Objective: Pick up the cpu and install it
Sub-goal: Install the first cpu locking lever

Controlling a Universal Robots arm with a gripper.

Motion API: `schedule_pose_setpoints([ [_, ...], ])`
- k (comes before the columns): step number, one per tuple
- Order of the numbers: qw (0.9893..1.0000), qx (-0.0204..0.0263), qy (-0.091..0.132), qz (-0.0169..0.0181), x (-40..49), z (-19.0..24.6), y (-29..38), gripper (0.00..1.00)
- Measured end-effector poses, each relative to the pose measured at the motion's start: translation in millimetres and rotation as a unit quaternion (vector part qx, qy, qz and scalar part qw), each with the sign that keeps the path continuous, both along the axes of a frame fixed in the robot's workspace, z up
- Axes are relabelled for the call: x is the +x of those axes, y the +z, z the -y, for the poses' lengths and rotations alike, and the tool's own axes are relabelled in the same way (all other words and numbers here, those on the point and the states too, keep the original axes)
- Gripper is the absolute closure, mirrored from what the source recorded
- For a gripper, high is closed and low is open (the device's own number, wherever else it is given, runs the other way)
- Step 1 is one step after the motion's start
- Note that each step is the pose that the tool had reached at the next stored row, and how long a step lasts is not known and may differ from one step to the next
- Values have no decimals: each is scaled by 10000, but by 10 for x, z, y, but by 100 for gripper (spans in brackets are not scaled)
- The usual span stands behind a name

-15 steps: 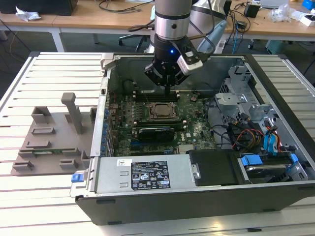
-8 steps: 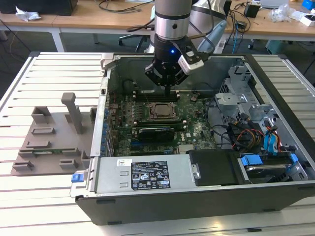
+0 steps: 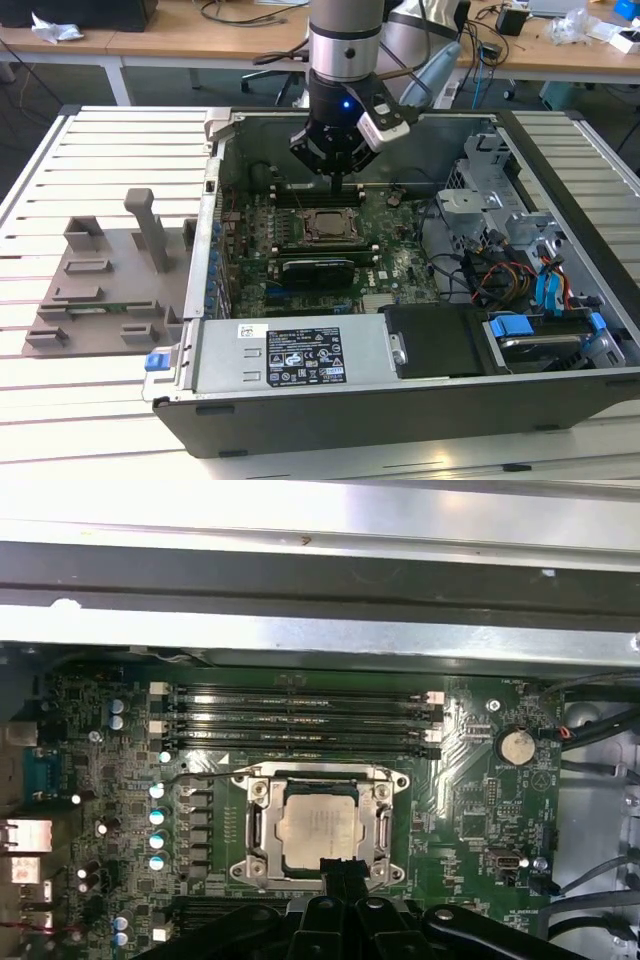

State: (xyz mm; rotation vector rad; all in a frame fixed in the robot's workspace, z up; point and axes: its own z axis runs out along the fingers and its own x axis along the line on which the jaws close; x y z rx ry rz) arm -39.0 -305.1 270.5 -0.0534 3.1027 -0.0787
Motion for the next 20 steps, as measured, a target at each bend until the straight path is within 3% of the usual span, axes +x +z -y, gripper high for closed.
schedule_pose_setpoints([
  [2, 10000, 0, 0, 0, -78, 0, 0, 90],
  [7, 10000, 0, 0, 0, -179, 0, 0, 90],
  [20, 10000, 0, 0, 0, -388, 0, -1, 90],
])
